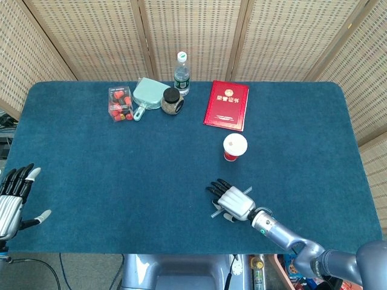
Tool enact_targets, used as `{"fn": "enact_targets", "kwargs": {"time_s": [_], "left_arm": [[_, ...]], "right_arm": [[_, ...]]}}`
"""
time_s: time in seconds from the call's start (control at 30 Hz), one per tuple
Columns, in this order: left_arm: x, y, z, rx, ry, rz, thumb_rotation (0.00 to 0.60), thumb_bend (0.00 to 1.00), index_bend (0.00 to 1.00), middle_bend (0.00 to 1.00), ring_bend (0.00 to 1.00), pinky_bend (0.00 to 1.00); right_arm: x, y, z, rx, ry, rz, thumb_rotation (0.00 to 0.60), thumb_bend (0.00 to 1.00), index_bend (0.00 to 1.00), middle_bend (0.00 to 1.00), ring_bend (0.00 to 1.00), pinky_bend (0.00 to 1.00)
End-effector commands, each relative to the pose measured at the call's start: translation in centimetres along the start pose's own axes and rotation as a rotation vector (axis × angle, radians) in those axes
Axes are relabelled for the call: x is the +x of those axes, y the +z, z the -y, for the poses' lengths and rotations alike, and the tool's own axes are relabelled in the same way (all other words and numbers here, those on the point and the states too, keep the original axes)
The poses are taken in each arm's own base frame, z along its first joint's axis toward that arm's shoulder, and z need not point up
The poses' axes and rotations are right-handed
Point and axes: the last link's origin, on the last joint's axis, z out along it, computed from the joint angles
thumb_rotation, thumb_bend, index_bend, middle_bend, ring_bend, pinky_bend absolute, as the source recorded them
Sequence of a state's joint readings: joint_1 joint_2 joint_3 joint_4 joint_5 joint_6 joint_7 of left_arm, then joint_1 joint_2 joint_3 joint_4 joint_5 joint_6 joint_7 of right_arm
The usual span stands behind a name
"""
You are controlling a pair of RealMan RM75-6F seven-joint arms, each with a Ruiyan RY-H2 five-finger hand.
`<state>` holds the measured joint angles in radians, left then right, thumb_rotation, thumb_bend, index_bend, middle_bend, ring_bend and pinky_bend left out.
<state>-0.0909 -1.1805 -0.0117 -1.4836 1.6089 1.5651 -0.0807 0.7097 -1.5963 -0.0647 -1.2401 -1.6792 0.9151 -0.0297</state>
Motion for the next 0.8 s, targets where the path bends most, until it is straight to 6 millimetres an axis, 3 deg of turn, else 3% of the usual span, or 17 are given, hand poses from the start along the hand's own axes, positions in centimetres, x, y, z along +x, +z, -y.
{"fn": "enact_targets", "kwargs": {"time_s": [0.03, 0.27, 0.43, 0.57, 0.8], "left_arm": [[0.0, 0.0, 0.0, 0.000, 0.000, 0.001, 0.600, 0.17, 0.00, 0.00, 0.00, 0.00], [0.0, 0.0, 0.0, 0.001, -0.003, 0.000, 0.600, 0.17, 0.00, 0.00, 0.00, 0.00], [0.0, 0.0, 0.0, 0.000, -0.004, 0.001, 0.600, 0.17, 0.00, 0.00, 0.00, 0.00], [0.0, 0.0, 0.0, 0.000, -0.005, 0.002, 0.600, 0.17, 0.00, 0.00, 0.00, 0.00], [0.0, 0.1, 0.0, -0.002, -0.009, 0.007, 0.600, 0.17, 0.00, 0.00, 0.00, 0.00]], "right_arm": [[-0.1, 0.0, 0.0, -0.001, 0.003, 0.000, 0.600, 0.42, 0.54, 0.14, 0.00, 0.00], [-0.5, 0.1, 0.0, -0.007, 0.026, 0.002, 0.600, 0.43, 0.62, 0.15, 0.00, 0.00], [0.0, 0.0, 0.2, -0.003, 0.058, -0.024, 0.600, 0.43, 0.62, 0.16, 0.00, 0.00], [1.5, -0.2, 0.7, 0.012, 0.126, -0.078, 0.600, 0.43, 0.62, 0.16, 0.00, 0.00], [6.3, -1.0, 1.2, 0.029, 0.294, -0.211, 0.600, 0.44, 0.63, 0.16, 0.00, 0.00]]}}
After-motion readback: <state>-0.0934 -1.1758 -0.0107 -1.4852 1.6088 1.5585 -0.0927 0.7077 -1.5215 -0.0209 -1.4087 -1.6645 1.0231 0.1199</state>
